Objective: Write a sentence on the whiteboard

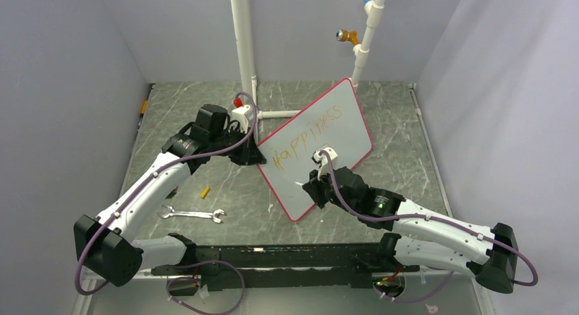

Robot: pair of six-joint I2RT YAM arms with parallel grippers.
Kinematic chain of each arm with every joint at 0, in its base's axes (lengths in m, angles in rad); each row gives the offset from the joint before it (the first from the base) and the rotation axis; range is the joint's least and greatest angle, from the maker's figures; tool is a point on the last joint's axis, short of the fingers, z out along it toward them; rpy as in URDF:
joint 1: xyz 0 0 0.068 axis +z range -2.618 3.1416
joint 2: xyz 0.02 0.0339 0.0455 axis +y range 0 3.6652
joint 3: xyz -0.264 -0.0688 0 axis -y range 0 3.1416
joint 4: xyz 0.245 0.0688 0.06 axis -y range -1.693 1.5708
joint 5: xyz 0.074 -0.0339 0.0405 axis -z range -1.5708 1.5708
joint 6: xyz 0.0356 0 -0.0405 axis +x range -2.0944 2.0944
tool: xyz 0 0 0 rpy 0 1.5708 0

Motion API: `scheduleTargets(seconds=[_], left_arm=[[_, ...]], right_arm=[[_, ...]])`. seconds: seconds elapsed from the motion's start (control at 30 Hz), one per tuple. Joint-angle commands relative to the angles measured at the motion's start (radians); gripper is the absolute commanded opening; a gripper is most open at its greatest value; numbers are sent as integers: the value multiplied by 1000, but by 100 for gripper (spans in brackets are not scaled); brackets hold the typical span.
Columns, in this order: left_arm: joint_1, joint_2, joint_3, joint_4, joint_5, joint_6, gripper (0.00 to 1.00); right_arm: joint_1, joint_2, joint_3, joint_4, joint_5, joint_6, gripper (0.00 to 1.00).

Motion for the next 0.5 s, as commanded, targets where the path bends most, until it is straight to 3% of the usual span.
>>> scheduleTargets(seconds=[0.0,0.47], left_arm=[[8,29,-21,-62,-351,224,0],[8,32,-20,-63,-358,223,0]], right_arm=[[8,-6,-12,76,30,-27,0],[8,-7,-30,127,46,-55,0]])
